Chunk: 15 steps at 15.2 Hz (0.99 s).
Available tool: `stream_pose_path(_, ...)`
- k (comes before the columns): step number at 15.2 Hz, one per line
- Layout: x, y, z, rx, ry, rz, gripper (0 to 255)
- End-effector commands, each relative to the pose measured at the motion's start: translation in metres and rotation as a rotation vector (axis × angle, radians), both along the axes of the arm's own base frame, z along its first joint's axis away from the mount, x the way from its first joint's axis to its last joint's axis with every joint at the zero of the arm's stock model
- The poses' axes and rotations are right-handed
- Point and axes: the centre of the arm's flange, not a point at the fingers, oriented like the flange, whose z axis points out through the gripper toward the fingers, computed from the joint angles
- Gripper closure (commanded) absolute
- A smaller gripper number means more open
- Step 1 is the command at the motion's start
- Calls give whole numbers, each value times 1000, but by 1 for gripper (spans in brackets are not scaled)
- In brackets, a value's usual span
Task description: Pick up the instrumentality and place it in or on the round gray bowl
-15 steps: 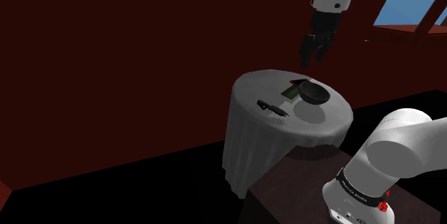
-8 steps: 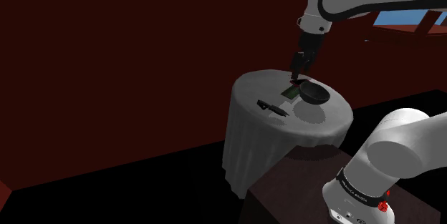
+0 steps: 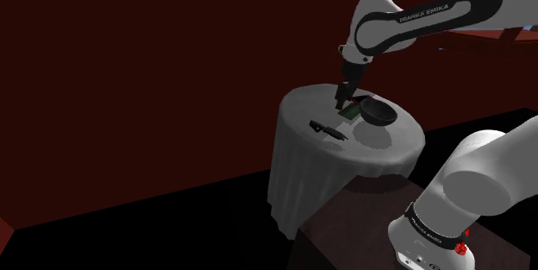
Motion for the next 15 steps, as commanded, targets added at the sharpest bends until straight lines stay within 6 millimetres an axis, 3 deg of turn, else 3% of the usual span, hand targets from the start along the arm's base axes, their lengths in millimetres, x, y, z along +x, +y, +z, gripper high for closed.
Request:
stream_pose_path(1, 12, -7, -23, 6, -3, 35, 0)
stream_pose_path(8, 61, -27, -100, 32, -5, 152, 0)
stream_pose_path(15, 63, -26, -136, 33, -5, 159, 0)
